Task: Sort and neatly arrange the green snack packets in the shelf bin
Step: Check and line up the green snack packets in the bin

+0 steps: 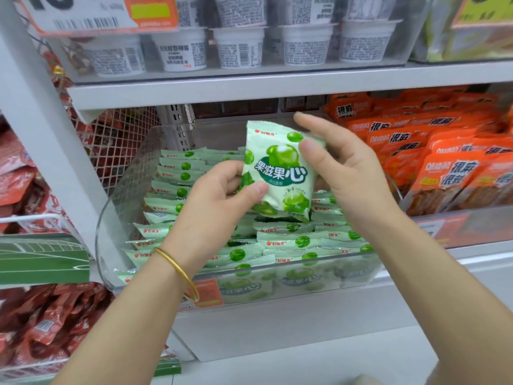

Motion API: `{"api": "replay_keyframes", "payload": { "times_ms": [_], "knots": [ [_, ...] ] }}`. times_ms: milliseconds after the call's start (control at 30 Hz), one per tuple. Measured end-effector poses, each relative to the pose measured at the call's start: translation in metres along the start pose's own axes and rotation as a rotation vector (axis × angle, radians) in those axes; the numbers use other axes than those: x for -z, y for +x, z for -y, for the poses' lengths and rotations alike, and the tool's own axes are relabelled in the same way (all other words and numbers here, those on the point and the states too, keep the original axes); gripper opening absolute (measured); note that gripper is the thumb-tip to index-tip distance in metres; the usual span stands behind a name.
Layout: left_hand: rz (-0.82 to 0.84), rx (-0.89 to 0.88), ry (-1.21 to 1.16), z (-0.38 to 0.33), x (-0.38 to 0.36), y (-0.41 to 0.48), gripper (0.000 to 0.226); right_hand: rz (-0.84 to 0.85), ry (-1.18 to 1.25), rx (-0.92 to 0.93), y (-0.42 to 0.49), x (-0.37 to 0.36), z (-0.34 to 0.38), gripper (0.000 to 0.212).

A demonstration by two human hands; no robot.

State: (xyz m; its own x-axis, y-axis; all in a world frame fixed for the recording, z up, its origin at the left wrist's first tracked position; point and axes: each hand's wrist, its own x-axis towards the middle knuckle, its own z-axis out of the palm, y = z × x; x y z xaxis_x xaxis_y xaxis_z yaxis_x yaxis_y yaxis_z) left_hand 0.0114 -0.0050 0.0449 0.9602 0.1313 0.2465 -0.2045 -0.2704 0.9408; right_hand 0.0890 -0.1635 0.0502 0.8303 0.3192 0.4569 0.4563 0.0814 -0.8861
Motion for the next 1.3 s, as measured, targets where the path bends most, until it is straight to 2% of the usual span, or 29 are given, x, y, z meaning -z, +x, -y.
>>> {"api": "replay_keyframes", "payload": {
  "times_ms": [100,233,500,633,733,867,1000,1067,1133,1200,1300],
  "knots": [
    [0.065,0.025,-0.053,0.000,0.000,0.000,0.035,0.032,0.026,-0.043,-0.001,-0.001,0.000,0.029],
    [0.127,0.033,-0.091,0.000,0.000,-0.001,0.062,-0.045,0.109,-0.125,-0.004,-0.001,0.004,0.019],
    [0.144,0.044,-0.101,-0.001,-0.001,0.000,0.060,-0.092,0.123,-0.157,-0.005,-0.002,0.002,0.021],
    [0.094,0.029,-0.069,-0.002,-0.002,-0.001,0.055,-0.105,0.143,-0.152,-0.005,-0.002,-0.001,0.021],
    [0.022,-0.050,0.066,-0.001,-0.001,-0.001,0.053,-0.089,0.181,-0.219,-0.008,-0.002,0.000,0.019],
    [-0.159,-0.262,0.537,0.007,-0.003,-0.004,0.046,-0.090,0.244,-0.259,-0.010,-0.001,-0.001,0.020],
    [-0.180,-0.279,0.752,0.004,-0.008,-0.008,0.083,-0.053,0.349,-0.284,-0.011,-0.002,0.001,0.021],
    [-0.180,-0.298,0.828,0.006,-0.009,-0.009,0.091,-0.030,0.399,-0.290,-0.011,-0.003,0.003,0.019],
    [-0.202,-0.314,0.818,0.009,-0.008,-0.007,0.080,-0.013,0.431,-0.299,-0.012,-0.004,0.007,0.021],
    [-0.233,-0.318,0.764,0.009,-0.006,-0.004,0.061,-0.015,0.453,-0.324,-0.011,-0.004,0.008,0.033],
    [-0.245,-0.295,0.619,0.001,-0.004,-0.005,0.036,-0.082,0.245,-0.339,-0.009,0.001,0.005,0.049]
  ]
}}
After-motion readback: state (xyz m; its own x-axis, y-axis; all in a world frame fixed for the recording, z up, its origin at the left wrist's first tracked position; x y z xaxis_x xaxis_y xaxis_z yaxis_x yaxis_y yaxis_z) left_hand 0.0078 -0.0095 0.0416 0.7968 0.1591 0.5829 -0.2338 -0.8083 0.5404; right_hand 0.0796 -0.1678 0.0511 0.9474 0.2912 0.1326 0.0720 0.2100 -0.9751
